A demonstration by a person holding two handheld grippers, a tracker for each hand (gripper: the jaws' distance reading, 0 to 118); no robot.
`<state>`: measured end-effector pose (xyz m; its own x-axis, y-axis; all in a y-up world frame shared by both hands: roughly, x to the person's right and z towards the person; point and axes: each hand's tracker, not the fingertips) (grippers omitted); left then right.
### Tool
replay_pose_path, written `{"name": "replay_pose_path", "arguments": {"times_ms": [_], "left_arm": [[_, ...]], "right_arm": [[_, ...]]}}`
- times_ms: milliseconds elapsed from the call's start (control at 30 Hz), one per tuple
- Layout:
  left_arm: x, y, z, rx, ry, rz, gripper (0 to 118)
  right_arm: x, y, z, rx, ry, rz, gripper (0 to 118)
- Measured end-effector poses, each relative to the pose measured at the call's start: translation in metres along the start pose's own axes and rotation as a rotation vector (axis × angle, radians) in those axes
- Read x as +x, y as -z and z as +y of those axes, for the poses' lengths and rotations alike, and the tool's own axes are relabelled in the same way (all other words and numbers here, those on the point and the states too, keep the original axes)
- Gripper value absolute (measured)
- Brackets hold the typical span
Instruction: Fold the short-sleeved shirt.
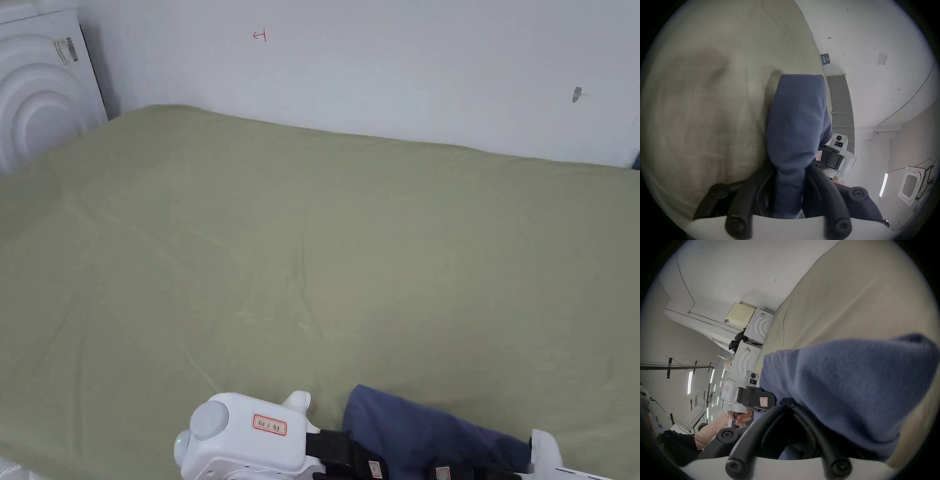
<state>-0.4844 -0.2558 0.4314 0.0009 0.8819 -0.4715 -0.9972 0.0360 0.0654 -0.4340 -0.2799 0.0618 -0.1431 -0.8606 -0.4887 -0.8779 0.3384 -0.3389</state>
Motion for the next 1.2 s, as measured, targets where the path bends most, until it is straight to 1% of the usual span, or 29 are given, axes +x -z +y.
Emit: {"name": "replay_pose_path", "arguments": {"times_ms": [33,133,200,233,367,433,467,500,600,633,667,733,767,800,900,967,1000,1033,1067,1100,1133,1167,1200], "left_arm": [[0.001,-0.001,0.0,-0.002,0.003,-0.001,20],[0.0,-0.003,0.007,-0.007,-0.006,0.005,20],[0.004,-0.008,0.009,-0.014,0.03,0.018,20],[-0.007,-0.012,0.018,-0.017,0.039,0.023,20],[-0.01,-0.044,0.024,0.006,0.04,0.058,20],[-0.015,-0.07,0.031,0.014,0.063,0.081,20],[-0.022,-0.088,0.038,0.025,0.079,0.133,20],[-0.03,-0.104,0.044,0.033,0.087,0.155,20],[-0.045,-0.16,0.061,0.064,0.068,0.236,20],[-0.02,-0.17,0.049,0.086,0.068,0.279,20],[-0.022,-0.188,0.052,0.107,0.062,0.32,20],[-0.028,-0.217,0.057,0.132,0.045,0.338,20],[-0.051,-0.237,0.074,0.14,0.046,0.352,20],[-0.058,-0.249,0.081,0.143,0.056,0.371,20],[-0.069,-0.28,0.095,0.152,0.057,0.41,20],[-0.079,-0.302,0.106,0.165,0.009,0.421,20],[-0.082,-0.311,0.111,0.171,0.021,0.435,20],[-0.086,-0.319,0.115,0.179,0.035,0.454,20],[-0.09,-0.329,0.121,0.181,0.041,0.478,20],[-0.094,-0.338,0.127,0.174,0.04,0.479,20],[-0.098,-0.348,0.133,0.175,0.04,0.497,20],[-0.095,-0.354,0.131,0.175,0.028,0.539,20],[-0.097,-0.361,0.136,0.184,0.023,0.558,20]], "right_arm": [[-0.002,-0.001,0.0,0.001,-0.004,-0.004,0],[-0.01,-0.008,0.001,0.04,-0.052,-0.042,0],[-0.012,-0.012,0.003,0.036,-0.046,-0.039,0],[-0.013,-0.015,0.003,0.039,-0.052,-0.043,0],[-0.019,-0.022,0.003,0.053,-0.071,-0.056,0],[-0.023,-0.023,0.003,0.064,-0.074,-0.053,0],[-0.025,-0.024,0.003,0.071,-0.079,-0.053,0],[-0.027,-0.024,0.003,0.075,-0.087,-0.052,0],[-0.039,-0.03,0.003,0.096,-0.134,-0.081,0],[-0.045,-0.034,0.002,0.114,-0.152,-0.089,0],[-0.051,-0.04,0.0,0.127,-0.159,-0.079,0],[-0.062,-0.052,-0.002,0.172,-0.192,-0.073,0],[-0.069,-0.06,-0.003,0.204,-0.217,-0.098,0],[-0.074,-0.068,-0.003,0.225,-0.236,-0.108,0],[-0.1,-0.092,-0.008,0.309,-0.359,-0.22,0],[-0.12,-0.109,-0.014,0.406,-0.489,-0.335,0],[-0.13,-0.116,-0.018,0.457,-0.561,-0.387,0],[-0.136,-0.123,-0.02,0.487,-0.582,-0.383,0],[-0.14,-0.131,-0.019,0.49,-0.553,-0.35,0],[-0.143,-0.136,-0.017,0.491,-0.526,-0.344,0],[-0.148,-0.139,-0.016,0.497,-0.515,-0.367,0],[-0.153,-0.141,-0.015,0.504,-0.536,-0.405,0],[-0.156,-0.142,-0.015,0.503,-0.551,-0.421,0]]}}
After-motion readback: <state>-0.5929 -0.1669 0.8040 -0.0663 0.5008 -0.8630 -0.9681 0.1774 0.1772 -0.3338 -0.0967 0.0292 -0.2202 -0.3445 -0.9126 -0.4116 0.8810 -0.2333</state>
